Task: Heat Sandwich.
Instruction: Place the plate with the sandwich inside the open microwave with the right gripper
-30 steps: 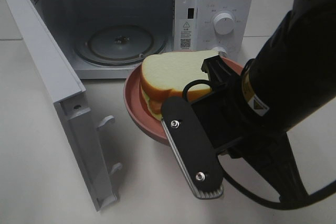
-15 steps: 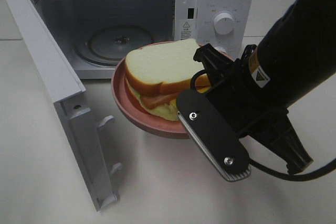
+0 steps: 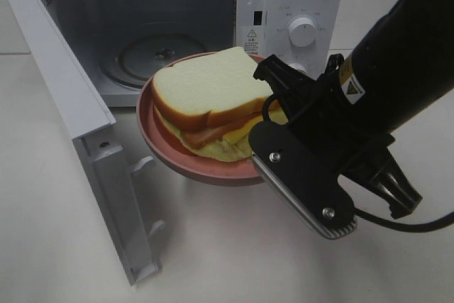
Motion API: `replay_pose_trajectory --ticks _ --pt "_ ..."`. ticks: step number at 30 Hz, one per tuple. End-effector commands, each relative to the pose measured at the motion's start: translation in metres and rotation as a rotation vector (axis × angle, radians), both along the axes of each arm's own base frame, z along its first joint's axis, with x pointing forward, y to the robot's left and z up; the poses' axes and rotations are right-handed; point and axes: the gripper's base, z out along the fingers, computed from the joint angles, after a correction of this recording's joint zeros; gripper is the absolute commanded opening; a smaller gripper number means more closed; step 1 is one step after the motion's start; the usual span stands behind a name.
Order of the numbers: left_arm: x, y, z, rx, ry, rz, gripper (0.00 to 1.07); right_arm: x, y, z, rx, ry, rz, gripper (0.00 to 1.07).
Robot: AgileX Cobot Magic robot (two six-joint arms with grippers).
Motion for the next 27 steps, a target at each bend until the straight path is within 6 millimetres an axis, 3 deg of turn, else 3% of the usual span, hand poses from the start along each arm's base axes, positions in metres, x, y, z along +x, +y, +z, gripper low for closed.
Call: replay_pose_trajectory --ticks 1,13,27 --pt "0.000 0.000 0.000 -0.004 -0.005 0.006 0.95 0.004 0.003 -0.003 0.018 -0.016 0.016 0.02" --pt "0.000 0.000 0.000 -0.004 -0.005 0.006 0.95 0.018 0.020 -0.017 0.026 -0.017 0.029 0.01" --pt "0.000 0.000 0.000 -0.004 -0.005 0.006 0.95 0.050 0.055 -0.026 0.027 -0.011 0.026 0.02"
